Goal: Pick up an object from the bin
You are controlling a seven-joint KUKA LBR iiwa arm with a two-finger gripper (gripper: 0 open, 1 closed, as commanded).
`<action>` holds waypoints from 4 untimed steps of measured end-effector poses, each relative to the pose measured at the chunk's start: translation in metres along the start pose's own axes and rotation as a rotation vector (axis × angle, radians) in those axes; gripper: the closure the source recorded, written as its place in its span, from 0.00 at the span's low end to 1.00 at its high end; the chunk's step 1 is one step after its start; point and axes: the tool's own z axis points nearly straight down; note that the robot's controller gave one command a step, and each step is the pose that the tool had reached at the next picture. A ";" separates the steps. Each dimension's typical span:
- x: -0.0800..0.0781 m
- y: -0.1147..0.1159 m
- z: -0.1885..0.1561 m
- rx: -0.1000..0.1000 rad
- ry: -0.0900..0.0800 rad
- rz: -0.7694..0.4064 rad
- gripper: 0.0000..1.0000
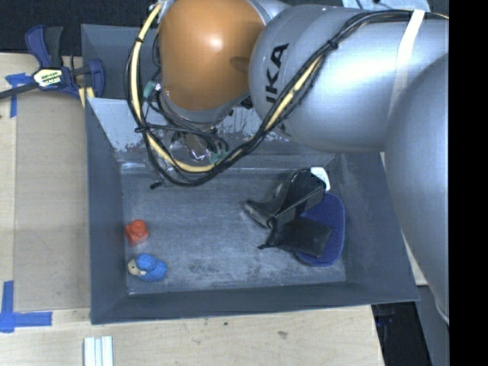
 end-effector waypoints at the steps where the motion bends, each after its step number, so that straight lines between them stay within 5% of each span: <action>1: 0.002 0.000 0.005 -0.001 0.010 0.001 0.00; 2: 0.007 -0.011 0.121 -0.002 0.019 -0.099 0.00; 3: 0.054 0.018 0.166 -0.004 0.018 -0.149 0.00; 4: 0.051 0.016 0.163 -0.002 0.009 -0.144 1.00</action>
Offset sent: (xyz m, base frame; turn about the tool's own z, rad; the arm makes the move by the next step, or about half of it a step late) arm 0.0000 0.0000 0.0000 0.0000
